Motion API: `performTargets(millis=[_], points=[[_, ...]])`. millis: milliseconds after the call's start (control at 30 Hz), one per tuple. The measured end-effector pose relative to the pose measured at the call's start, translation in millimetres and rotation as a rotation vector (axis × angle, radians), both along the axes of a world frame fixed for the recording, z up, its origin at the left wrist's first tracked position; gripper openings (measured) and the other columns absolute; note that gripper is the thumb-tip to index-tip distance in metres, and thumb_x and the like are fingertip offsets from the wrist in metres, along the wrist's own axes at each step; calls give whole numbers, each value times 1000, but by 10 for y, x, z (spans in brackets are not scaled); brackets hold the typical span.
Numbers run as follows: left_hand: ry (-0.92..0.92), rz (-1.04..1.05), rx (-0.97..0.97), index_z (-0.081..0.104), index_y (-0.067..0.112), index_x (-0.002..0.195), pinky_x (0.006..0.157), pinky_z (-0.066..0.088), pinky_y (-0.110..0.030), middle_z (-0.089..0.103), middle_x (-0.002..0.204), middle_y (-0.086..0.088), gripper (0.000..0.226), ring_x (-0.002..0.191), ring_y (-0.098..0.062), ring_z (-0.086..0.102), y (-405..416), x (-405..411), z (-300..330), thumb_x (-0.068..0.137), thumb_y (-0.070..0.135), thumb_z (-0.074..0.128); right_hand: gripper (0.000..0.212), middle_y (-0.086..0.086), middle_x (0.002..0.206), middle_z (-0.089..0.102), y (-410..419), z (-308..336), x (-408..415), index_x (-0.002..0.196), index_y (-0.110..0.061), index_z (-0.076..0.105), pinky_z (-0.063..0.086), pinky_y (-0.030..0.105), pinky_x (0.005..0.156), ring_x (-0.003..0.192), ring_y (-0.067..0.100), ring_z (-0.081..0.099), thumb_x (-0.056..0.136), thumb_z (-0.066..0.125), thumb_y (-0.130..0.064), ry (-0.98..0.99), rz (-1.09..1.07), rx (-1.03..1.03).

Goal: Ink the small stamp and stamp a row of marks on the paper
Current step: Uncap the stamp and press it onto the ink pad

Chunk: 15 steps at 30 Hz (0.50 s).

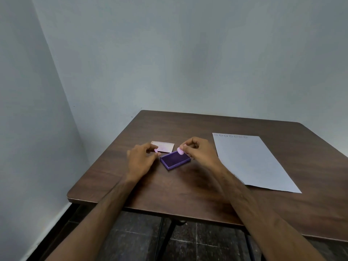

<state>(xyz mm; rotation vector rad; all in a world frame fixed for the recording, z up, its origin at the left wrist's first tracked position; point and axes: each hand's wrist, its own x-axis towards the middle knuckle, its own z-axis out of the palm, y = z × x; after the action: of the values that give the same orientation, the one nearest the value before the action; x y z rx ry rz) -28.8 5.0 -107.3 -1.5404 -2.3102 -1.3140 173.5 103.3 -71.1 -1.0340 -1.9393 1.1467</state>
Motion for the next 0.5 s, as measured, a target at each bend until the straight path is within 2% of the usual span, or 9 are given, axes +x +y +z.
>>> performTargets(millis=[100, 167, 233, 333, 500], points=[[92, 91, -74, 77, 34, 101, 78, 32, -36, 69, 94, 4, 25, 94, -19, 59, 12, -33, -7, 78, 44, 77, 10, -7, 84, 74, -11, 113, -35, 88, -25, 73, 45, 20, 62, 78, 7, 65, 84, 75, -34, -180, 82, 190], [86, 118, -87, 78, 36, 99, 77, 27, -36, 72, 96, 4, 25, 95, -19, 60, 11, -51, -20, 77, 47, 76, 8, -7, 83, 71, -20, 202, -80, 88, -25, 72, 43, 20, 61, 75, 8, 62, 85, 74, -33, -311, 164, 320], [69, 133, -94, 77, 38, 99, 78, 25, -37, 75, 101, 7, 25, 100, -18, 62, -1, -57, -26, 77, 51, 74, 14, -1, 88, 72, -19, 270, -149, 92, -18, 73, 45, 26, 64, 79, 14, 63, 86, 74, -30, -408, 249, 409], [91, 169, -139, 76, 39, 100, 79, 23, -37, 72, 104, 7, 27, 103, -18, 58, -17, -54, -22, 78, 55, 71, 19, 3, 96, 72, -54, 336, -256, 99, -12, 72, 46, 27, 68, 84, 17, 63, 88, 73, -27, -518, 367, 488], [152, 183, -207, 75, 38, 105, 81, 24, -38, 65, 104, 6, 31, 103, -18, 55, -30, -21, 1, 80, 56, 69, 16, -1, 86, 62, -95, 407, -359, 96, -11, 70, 41, 28, 66, 78, 16, 56, 87, 75, -23, -591, 409, 539]])
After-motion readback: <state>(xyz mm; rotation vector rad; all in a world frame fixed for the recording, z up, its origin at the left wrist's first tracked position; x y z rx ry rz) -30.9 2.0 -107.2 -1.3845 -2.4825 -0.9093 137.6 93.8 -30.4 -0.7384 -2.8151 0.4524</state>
